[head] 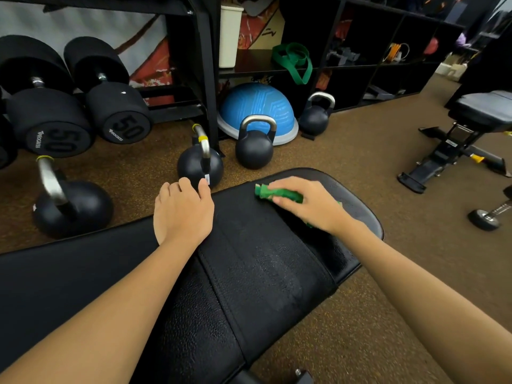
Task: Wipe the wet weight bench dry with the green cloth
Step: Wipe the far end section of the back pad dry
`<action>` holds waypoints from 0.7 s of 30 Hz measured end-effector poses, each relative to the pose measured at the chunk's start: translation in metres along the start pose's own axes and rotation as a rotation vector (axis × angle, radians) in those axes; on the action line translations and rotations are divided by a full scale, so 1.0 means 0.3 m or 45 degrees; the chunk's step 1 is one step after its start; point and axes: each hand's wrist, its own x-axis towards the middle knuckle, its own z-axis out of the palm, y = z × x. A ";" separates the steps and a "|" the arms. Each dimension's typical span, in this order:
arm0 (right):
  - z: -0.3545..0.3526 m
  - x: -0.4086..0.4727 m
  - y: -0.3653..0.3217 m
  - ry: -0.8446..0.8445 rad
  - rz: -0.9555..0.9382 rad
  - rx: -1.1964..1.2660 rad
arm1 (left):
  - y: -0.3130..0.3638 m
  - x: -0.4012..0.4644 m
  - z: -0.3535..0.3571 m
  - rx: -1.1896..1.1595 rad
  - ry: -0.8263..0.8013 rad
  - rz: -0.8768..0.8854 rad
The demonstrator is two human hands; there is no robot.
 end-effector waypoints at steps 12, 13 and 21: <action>-0.085 -0.393 -0.004 -0.105 -0.007 0.126 | 0.001 0.000 0.003 0.020 0.005 0.013; -0.081 -0.371 0.000 -0.090 -0.029 0.108 | 0.002 -0.001 0.003 0.023 0.005 0.010; -0.070 -0.013 0.145 0.087 0.126 -0.032 | 0.002 0.001 0.001 0.027 0.000 -0.008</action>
